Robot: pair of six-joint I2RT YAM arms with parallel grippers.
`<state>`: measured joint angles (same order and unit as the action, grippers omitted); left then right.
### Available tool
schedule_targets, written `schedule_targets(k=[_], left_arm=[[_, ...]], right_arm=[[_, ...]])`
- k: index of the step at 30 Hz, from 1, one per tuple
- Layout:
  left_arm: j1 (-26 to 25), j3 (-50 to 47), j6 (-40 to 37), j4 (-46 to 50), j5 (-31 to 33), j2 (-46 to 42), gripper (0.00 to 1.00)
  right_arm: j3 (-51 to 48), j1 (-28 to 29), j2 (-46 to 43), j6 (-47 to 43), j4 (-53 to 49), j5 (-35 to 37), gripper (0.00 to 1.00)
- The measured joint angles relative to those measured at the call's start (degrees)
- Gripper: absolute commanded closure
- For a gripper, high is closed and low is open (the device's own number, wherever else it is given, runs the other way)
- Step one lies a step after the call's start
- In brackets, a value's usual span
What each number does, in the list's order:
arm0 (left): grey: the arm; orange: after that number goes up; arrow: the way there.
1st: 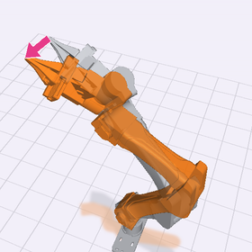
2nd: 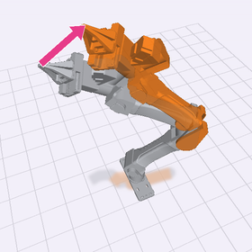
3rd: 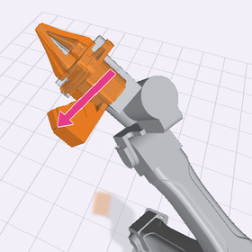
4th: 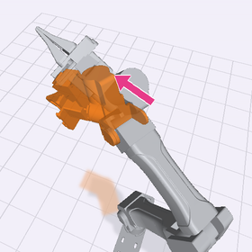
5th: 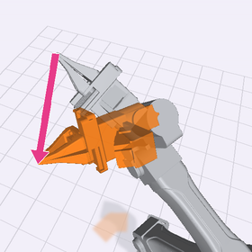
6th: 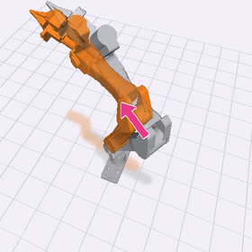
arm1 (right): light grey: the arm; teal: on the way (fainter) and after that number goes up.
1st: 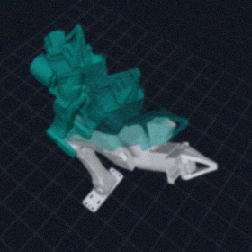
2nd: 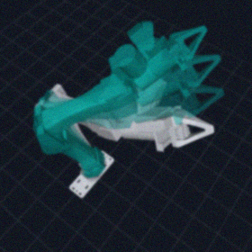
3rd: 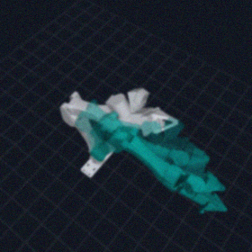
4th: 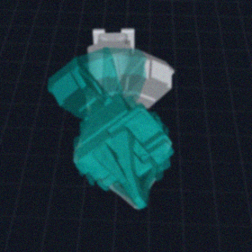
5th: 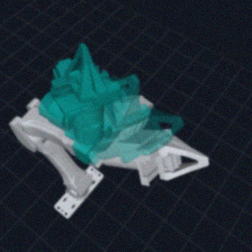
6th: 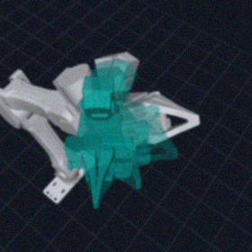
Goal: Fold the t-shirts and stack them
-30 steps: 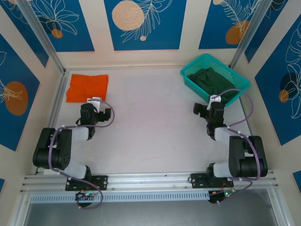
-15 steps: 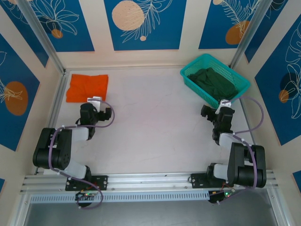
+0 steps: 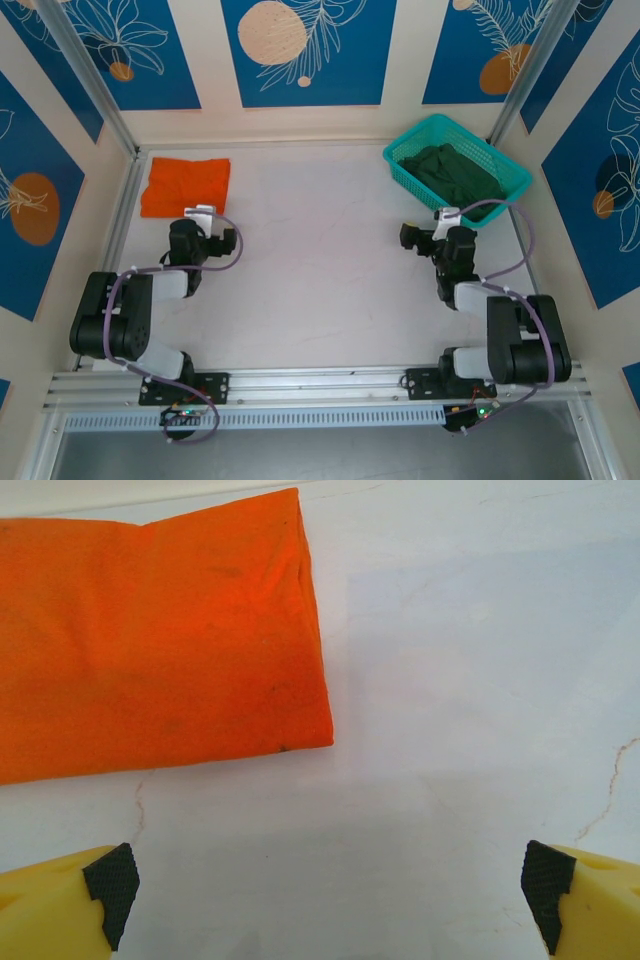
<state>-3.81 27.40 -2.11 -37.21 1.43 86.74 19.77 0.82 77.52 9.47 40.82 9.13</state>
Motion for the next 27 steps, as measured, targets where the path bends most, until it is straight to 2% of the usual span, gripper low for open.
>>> schedule_targets(k=[6,9,15,27], left_arm=[[0.02,0.02,0.0,-0.07,-0.04,0.0,0.0],[0.07,0.02,0.0,-0.07,-0.2,0.0,0.0],[0.07,0.0,0.0,-0.09,-0.22,0.0,0.0],[0.07,0.02,0.0,-0.07,-0.39,0.02,0.0]], right_arm=[[0.48,2.86,9.81,-2.25,5.62,3.78,0.01],[0.61,3.39,10.14,-2.54,6.34,4.96,0.01],[1.99,0.63,10.14,-2.45,6.29,4.39,0.01],[1.99,0.66,10.14,-2.45,6.29,4.35,0.01]])
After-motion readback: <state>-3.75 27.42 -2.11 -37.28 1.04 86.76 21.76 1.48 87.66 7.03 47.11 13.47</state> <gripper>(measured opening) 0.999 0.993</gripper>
